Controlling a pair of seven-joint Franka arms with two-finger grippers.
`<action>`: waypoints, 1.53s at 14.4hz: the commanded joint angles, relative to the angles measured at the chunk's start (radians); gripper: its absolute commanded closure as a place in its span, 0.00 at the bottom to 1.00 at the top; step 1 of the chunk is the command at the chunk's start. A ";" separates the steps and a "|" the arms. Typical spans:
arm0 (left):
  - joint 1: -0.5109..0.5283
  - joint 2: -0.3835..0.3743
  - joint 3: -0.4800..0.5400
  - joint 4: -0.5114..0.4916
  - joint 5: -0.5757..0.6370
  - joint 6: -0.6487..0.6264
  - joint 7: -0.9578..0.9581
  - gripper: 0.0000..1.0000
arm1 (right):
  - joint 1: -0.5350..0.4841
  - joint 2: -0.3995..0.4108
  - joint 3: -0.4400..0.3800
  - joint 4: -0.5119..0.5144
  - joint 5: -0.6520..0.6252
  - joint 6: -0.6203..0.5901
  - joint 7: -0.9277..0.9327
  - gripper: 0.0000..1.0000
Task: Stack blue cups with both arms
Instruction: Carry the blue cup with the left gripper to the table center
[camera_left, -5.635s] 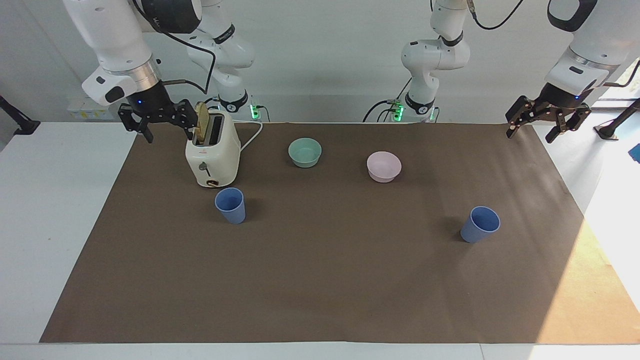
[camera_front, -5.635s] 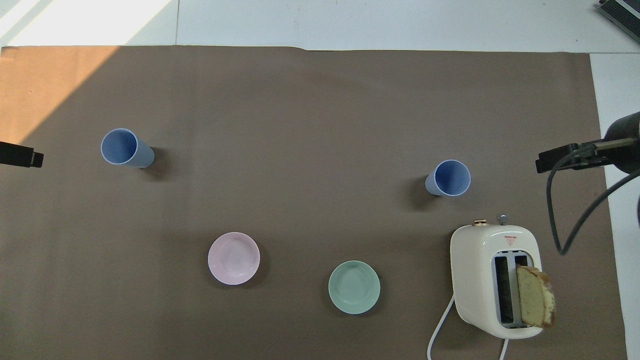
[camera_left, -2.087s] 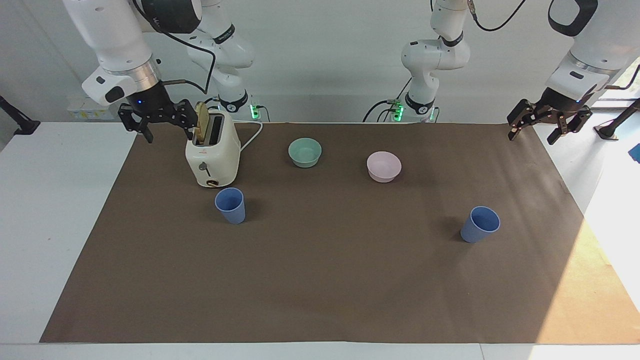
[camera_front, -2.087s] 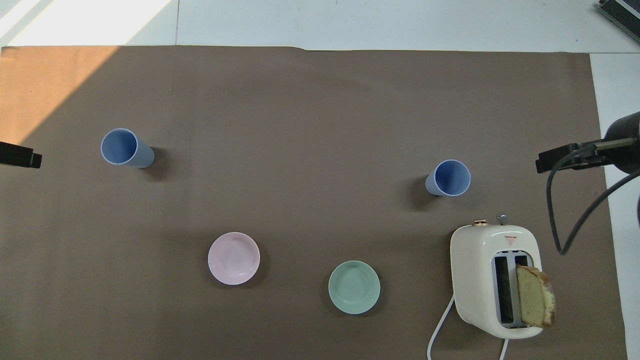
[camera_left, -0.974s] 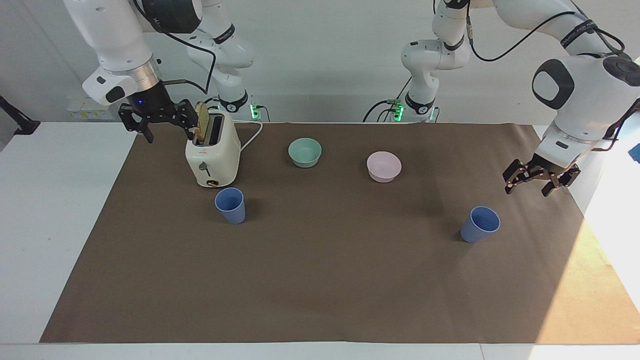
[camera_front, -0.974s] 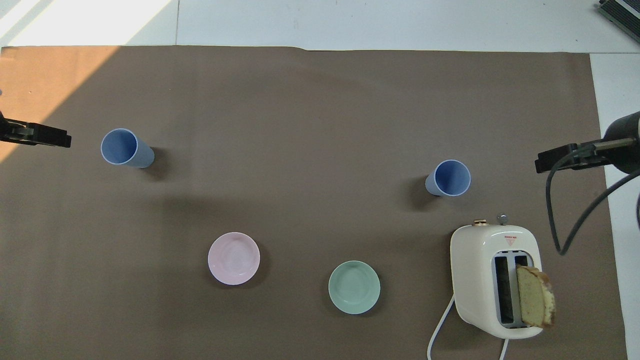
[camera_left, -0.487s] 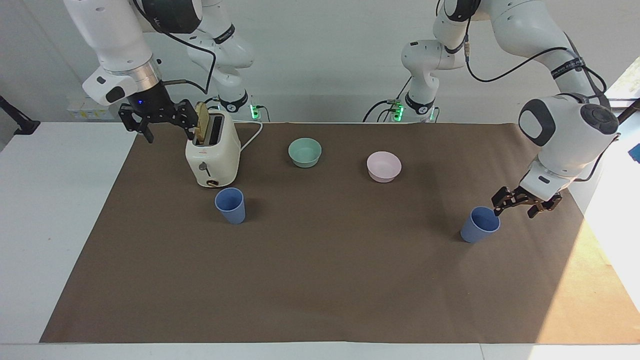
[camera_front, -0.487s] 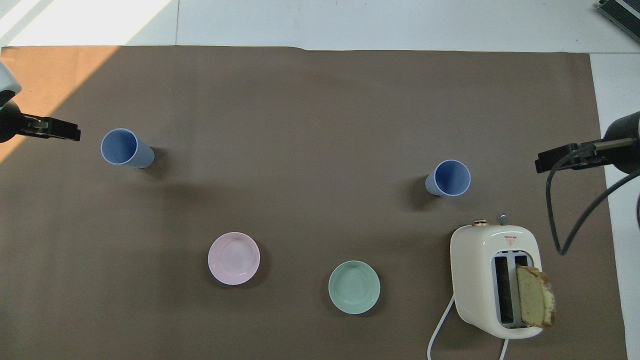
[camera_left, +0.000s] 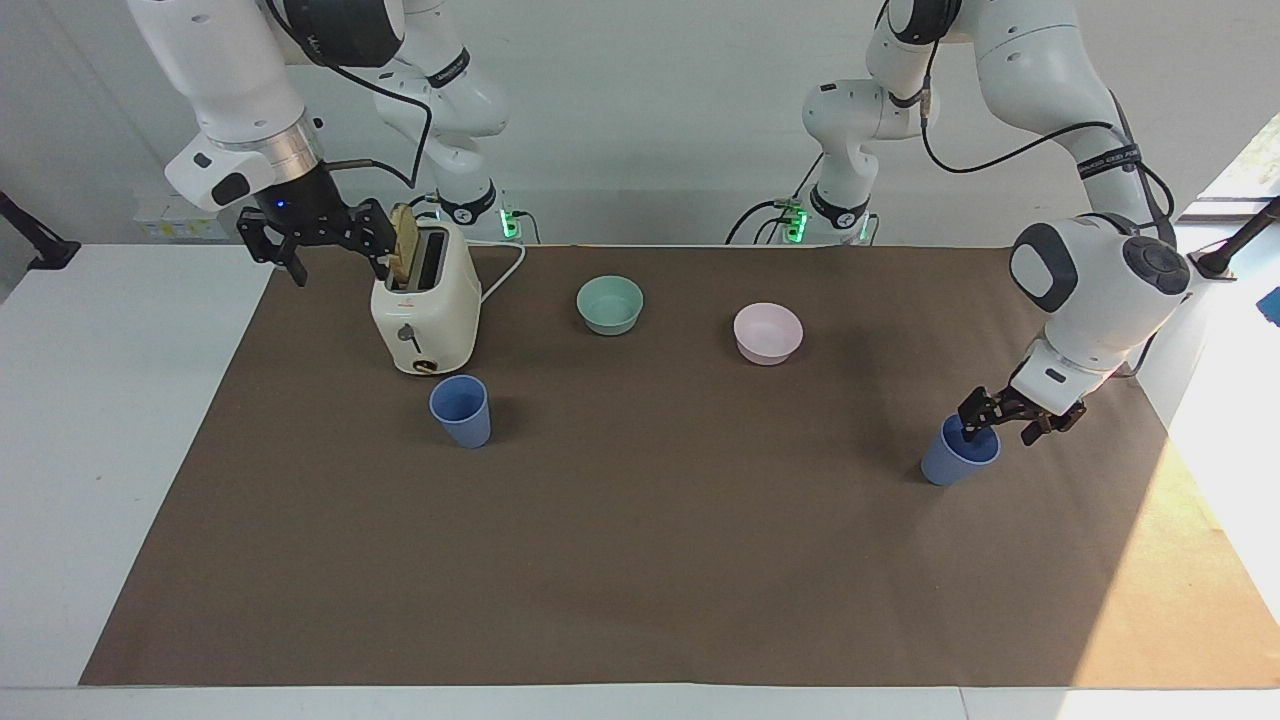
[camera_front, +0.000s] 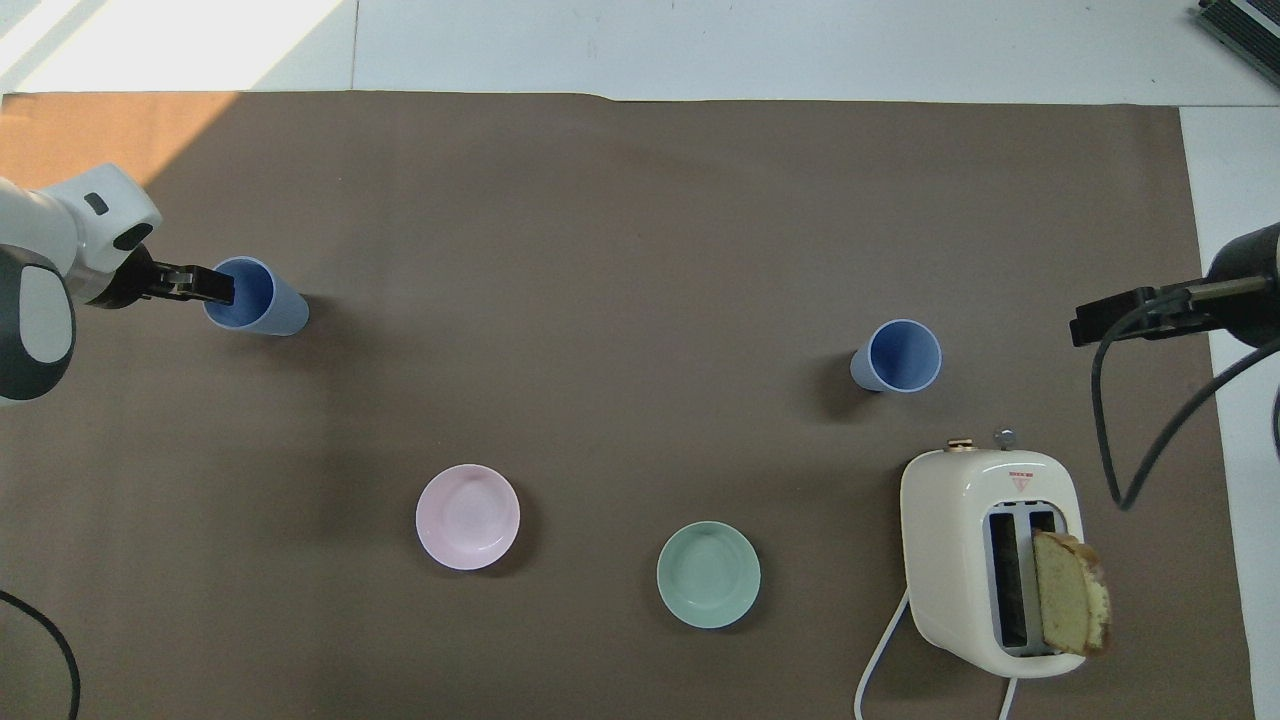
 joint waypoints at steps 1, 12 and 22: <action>-0.007 -0.023 0.005 -0.032 -0.014 0.020 -0.002 0.99 | -0.014 -0.020 0.006 -0.026 0.021 0.017 0.011 0.00; -0.195 -0.086 -0.005 -0.017 0.000 -0.051 -0.281 1.00 | -0.012 -0.020 0.006 -0.026 0.019 0.017 0.010 0.00; -0.495 -0.130 -0.007 -0.051 0.000 -0.135 -0.749 1.00 | -0.014 -0.020 0.006 -0.026 0.021 0.015 0.011 0.00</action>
